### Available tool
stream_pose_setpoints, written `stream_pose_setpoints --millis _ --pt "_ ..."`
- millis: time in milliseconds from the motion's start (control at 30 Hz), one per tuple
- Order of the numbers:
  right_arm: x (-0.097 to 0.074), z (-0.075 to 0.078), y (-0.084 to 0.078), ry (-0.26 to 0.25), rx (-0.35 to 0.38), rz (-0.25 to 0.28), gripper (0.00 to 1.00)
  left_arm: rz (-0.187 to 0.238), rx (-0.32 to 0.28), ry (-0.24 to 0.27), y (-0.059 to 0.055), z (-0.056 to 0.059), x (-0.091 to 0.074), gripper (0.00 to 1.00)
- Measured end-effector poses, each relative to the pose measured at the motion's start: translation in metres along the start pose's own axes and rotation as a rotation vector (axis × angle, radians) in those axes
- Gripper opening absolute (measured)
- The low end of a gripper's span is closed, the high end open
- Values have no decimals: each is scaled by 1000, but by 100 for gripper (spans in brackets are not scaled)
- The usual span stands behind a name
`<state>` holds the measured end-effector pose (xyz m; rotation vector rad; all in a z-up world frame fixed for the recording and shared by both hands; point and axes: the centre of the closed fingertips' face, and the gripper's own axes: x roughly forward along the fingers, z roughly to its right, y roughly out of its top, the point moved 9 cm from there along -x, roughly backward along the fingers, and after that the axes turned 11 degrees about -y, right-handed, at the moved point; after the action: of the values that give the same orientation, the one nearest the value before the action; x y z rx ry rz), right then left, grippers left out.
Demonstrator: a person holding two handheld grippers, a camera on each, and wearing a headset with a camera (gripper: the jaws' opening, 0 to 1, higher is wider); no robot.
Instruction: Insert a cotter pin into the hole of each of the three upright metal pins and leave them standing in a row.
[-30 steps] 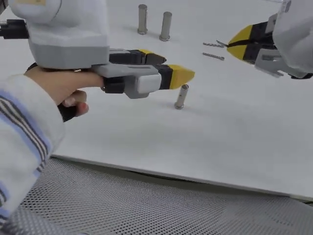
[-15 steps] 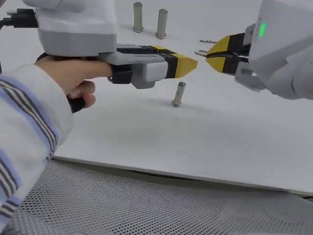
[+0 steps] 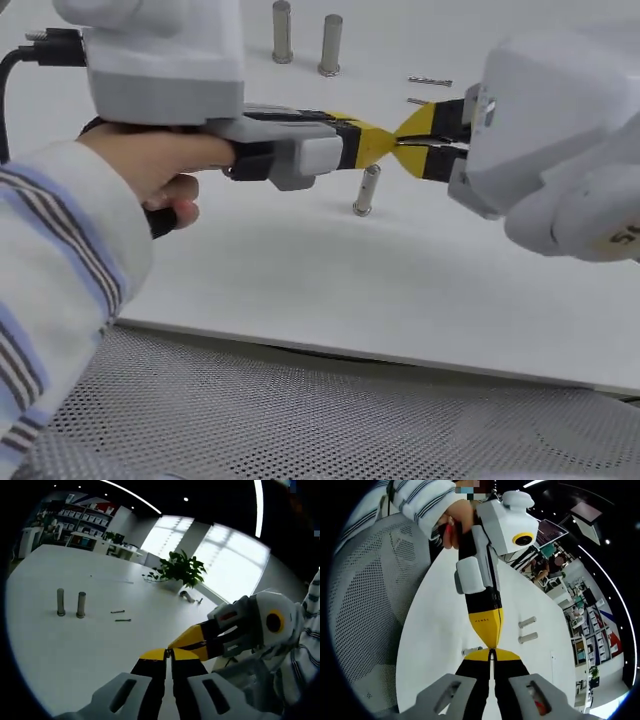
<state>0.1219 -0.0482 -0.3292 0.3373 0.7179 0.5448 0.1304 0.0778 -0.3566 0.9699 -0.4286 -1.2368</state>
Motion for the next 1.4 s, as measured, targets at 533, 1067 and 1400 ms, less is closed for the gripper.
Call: stream_pose_setpoints --millis 533,1067,1400 --pt "-3 -1 4 -17 40 4 0 -12 -5 -18 1 12 -4 0" --pt "-3 -1 3 -30 72 15 3 -33 51 -11 0 12 -6 0" --pt "-7 2 -7 32 250 47 13 -28 237 -34 8 15 -13 0"
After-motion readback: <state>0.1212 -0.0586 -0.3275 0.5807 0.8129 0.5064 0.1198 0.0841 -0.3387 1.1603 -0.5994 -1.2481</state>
